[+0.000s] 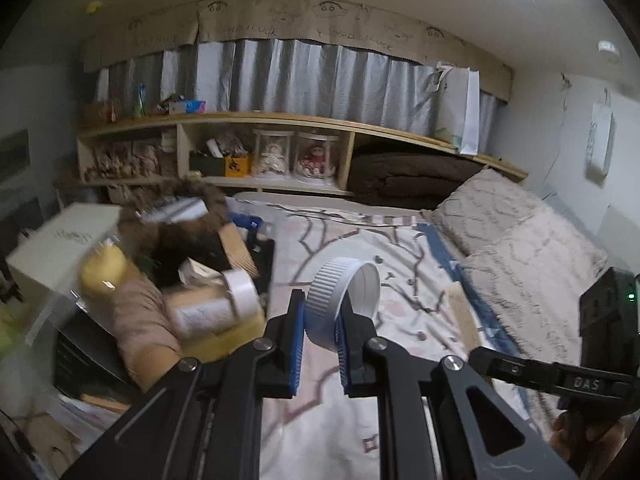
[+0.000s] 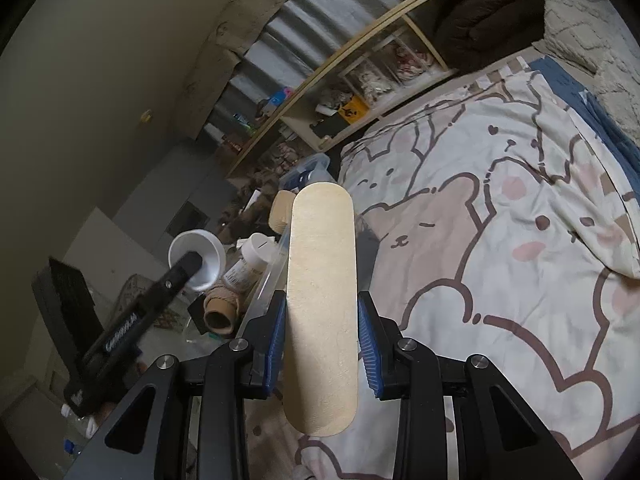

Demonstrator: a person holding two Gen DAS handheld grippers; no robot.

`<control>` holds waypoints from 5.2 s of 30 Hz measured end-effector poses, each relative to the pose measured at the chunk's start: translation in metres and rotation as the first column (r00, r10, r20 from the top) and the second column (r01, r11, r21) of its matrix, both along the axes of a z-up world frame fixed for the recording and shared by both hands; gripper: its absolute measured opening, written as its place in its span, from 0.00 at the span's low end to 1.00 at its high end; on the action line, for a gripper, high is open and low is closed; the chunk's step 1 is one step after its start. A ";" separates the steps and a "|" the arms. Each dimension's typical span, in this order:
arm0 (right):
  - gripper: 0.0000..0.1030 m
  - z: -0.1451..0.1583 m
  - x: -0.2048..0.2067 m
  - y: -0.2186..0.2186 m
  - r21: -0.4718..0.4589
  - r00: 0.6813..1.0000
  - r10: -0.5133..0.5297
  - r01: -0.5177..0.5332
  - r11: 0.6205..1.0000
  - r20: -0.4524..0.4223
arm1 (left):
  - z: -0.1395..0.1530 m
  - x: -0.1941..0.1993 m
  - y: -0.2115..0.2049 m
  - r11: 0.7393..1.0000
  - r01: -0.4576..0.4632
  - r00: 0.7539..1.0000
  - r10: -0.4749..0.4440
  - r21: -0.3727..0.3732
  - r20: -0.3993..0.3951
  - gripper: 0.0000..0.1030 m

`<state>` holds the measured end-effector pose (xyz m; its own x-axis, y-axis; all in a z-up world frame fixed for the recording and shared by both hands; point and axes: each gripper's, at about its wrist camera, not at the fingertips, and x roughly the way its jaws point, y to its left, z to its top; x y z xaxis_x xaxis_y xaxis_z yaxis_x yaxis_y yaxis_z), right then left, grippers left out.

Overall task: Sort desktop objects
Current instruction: 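Carry the bottle cap and wooden stick toward the clear bin with both tools, then lower the bottle cap into the clear bin and open the left tool, then lower the wooden stick into the clear bin and open the right tool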

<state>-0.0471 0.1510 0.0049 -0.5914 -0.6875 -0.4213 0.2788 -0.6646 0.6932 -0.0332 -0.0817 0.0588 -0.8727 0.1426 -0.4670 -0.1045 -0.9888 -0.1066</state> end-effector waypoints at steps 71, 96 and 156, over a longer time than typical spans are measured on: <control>0.33 0.007 0.021 0.025 -0.053 0.999 -0.002 0.000 0.999 -0.037 | -0.021 -0.038 -0.034 0.859 0.000 0.905 0.218 -0.511 0.366 0.76; 0.33 0.032 0.006 -0.029 0.052 0.995 0.067 -0.063 0.997 -0.079 | -0.039 0.035 -0.033 0.976 -0.190 0.975 0.200 -0.105 0.098 1.00; 0.78 0.056 -0.122 -0.333 0.944 0.620 0.711 -0.228 -0.240 0.331 | -0.065 0.066 -0.096 0.972 -0.181 0.984 0.180 0.147 0.018 1.00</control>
